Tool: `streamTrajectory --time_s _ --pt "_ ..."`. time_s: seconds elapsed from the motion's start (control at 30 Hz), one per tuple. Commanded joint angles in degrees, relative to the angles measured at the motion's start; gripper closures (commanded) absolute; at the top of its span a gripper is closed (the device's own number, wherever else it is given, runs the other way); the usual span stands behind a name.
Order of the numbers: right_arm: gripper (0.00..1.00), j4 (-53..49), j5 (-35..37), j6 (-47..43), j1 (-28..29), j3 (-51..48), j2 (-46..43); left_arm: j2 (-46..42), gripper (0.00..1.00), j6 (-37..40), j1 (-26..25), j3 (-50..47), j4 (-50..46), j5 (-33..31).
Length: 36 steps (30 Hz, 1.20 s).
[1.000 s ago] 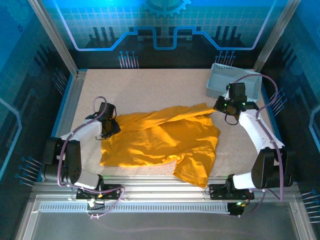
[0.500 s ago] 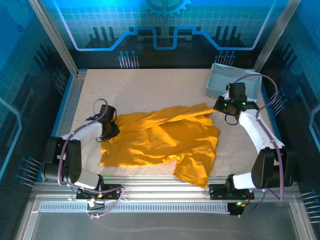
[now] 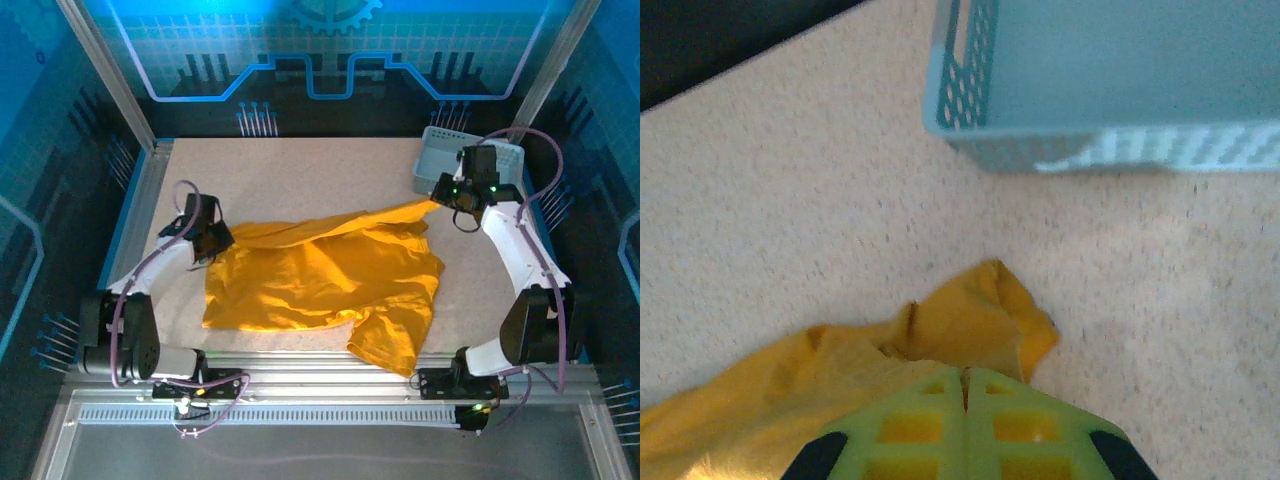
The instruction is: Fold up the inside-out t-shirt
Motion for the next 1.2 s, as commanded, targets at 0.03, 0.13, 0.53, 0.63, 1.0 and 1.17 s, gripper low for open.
streamTrajectory --time_s 0.03,0.13,0.53,0.63,1.0,1.17 --pt "1.00 -0.9 1.4 -1.6 -2.4 8.9 3.7 -1.9 1.00 0.0 5.9 5.5 12.3 10.5" --pt "1.00 -0.2 0.6 -2.5 -3.4 14.2 7.2 1.7 1.00 0.7 9.1 10.0 17.2 16.2" --pt "1.00 4.3 -6.7 -4.1 -3.0 29.8 20.5 22.9 1.00 -2.1 15.7 22.5 33.0 38.1" --pt "1.00 3.4 -6.7 -5.3 -2.1 32.6 20.6 23.3 1.00 -2.8 15.7 21.9 33.9 40.4" --pt "1.00 -0.2 -4.0 -5.8 0.6 22.3 9.0 17.3 1.00 -5.2 12.6 12.9 16.9 32.4" --pt "1.00 -3.3 1.2 -0.8 1.4 3.3 -5.5 8.7 1.00 -3.9 3.6 2.7 1.6 19.5"
